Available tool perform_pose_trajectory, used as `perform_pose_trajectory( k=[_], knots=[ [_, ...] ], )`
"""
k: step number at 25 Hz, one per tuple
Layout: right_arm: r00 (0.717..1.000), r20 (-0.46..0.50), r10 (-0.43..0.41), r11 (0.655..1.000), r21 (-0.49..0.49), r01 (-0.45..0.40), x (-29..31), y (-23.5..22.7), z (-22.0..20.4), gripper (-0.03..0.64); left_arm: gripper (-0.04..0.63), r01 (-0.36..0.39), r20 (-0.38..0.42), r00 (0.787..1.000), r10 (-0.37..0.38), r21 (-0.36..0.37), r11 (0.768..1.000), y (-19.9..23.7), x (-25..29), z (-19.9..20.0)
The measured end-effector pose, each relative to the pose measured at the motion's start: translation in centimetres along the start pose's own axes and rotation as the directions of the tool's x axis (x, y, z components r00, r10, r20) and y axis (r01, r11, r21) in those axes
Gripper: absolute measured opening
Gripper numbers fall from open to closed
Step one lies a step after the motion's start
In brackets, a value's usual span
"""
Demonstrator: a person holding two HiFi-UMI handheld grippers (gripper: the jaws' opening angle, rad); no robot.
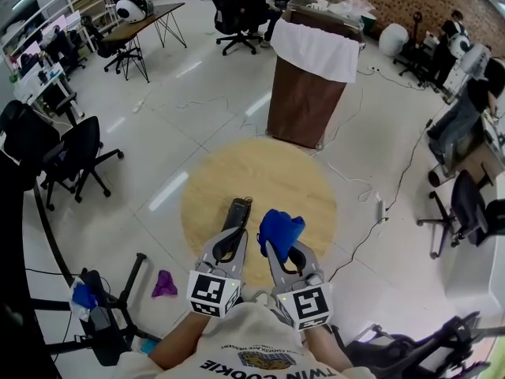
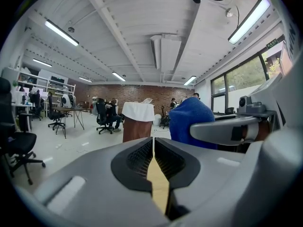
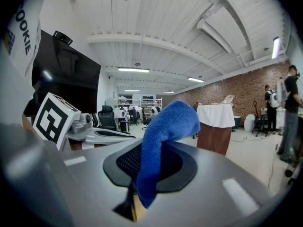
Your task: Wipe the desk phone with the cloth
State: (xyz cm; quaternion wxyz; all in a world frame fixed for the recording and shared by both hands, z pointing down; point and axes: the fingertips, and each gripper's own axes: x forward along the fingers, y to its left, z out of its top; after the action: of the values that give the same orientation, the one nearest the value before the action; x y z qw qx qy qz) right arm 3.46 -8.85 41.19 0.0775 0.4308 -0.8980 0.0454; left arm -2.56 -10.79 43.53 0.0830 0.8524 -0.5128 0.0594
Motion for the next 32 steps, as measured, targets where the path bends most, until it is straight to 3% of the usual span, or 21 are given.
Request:
perform_pose_trajectory(
  k=[6, 11, 19, 22, 26, 32],
  knots=[
    [1.0, -0.013, -0.025, 1.0, -0.002, 0.025, 1.6, 0.1, -0.1, 0.058, 0.027, 0.016, -0.043, 0.999, -0.016, 0.002, 1.0, 1.9, 1.0, -1.5],
    [0.998, -0.029, -0.059, 0.998, 0.008, 0.059, 2.2, -0.5, -0.7, 0.058, 0.092, 0.037, -0.117, 0.993, -0.034, 0.025, 0.999, 3.0, 2.5, -4.3],
    [0.996, -0.05, -0.073, 0.996, 0.037, 0.075, 3.4, -1.0, -1.3, 0.058, 0.168, -0.009, -0.304, 0.952, 0.026, 0.059, 0.998, 6.2, 4.5, -11.3],
    [0.995, -0.064, -0.075, 0.996, 0.051, 0.078, 3.8, -1.1, -1.7, 0.058, 0.198, -0.034, -0.381, 0.922, 0.064, 0.086, 0.996, 7.6, 5.7, -14.1],
    [0.993, -0.081, -0.08, 0.994, 0.063, 0.085, 4.0, -1.1, -2.0, 0.058, 0.222, -0.021, -0.502, 0.861, 0.076, 0.115, 0.993, 8.4, 6.8, -17.3],
    [0.992, -0.084, -0.095, 0.993, 0.066, 0.1, 3.9, -2.0, -2.6, 0.058, 0.255, 0.006, -0.617, 0.783, 0.079, 0.135, 0.991, 8.5, 8.6, -19.1]
  ],
)
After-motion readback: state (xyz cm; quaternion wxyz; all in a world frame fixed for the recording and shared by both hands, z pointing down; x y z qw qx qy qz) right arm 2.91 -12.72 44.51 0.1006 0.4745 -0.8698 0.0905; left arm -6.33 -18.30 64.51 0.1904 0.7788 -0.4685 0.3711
